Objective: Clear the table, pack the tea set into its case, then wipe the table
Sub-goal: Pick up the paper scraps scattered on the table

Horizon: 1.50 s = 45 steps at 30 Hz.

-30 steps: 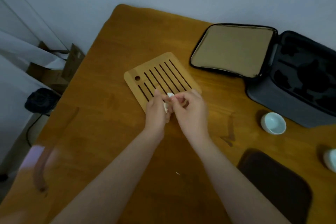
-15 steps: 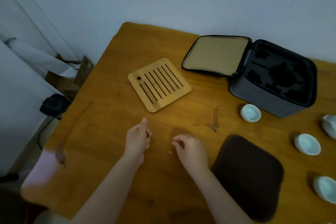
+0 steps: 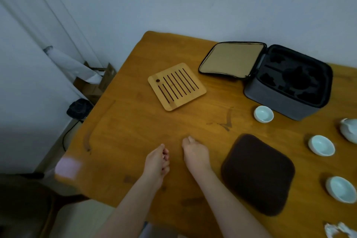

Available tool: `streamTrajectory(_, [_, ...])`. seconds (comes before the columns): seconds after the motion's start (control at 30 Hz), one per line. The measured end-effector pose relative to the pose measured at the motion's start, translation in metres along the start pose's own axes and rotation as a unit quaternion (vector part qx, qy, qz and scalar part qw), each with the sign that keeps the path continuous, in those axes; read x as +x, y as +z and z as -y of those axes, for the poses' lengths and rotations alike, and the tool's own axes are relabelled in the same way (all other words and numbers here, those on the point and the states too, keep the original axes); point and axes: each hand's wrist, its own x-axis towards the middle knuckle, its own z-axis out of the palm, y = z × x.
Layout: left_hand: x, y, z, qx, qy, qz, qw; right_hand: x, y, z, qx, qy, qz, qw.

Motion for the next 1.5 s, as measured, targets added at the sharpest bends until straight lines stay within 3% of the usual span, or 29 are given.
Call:
streamTrajectory(0.1, [-0.01, 0.002, 0.007, -0.014, 0.0, 0.008, 1.0, -0.006, -0.005, -0.002, 0.012, 0.041, 0.011, 0.999])
streamTrajectory(0.27, [-0.024, 0.0, 0.018, -0.019, -0.005, -0.005, 1.0, -0.041, -0.022, -0.019, 0.225, 0.176, -0.077, 0.955])
streamTrajectory(0.4, [-0.035, 0.01, 0.036, -0.075, -0.053, 0.01, 0.996, -0.076, -0.032, -0.03, 0.422, 0.161, -0.066, 0.89])
streamTrajectory(0.6, [-0.057, 0.036, 0.061, -0.169, -0.128, 0.054, 0.976, -0.119, -0.036, -0.037, 0.496, 0.164, -0.081, 0.849])
streamTrajectory(0.8, [-0.085, 0.042, 0.071, -0.217, -0.15, 0.064, 0.962, -0.153, -0.041, -0.039, 0.469, 0.147, -0.109, 0.864])
streamTrajectory(0.97, [-0.101, 0.038, 0.075, -0.214, -0.152, 0.093, 0.961, -0.171, -0.04, -0.016, 0.392, 0.108, -0.097, 0.908])
streamTrajectory(1.13, [-0.114, 0.026, 0.091, -0.182, -0.174, 0.123, 0.96, -0.201, -0.038, 0.011, 0.282, 0.11, -0.138, 0.943])
streamTrajectory(1.5, [-0.135, 0.03, 0.143, -0.201, -0.226, 0.168, 0.938, -0.266, -0.036, -0.011, 0.272, 0.106, -0.132, 0.947])
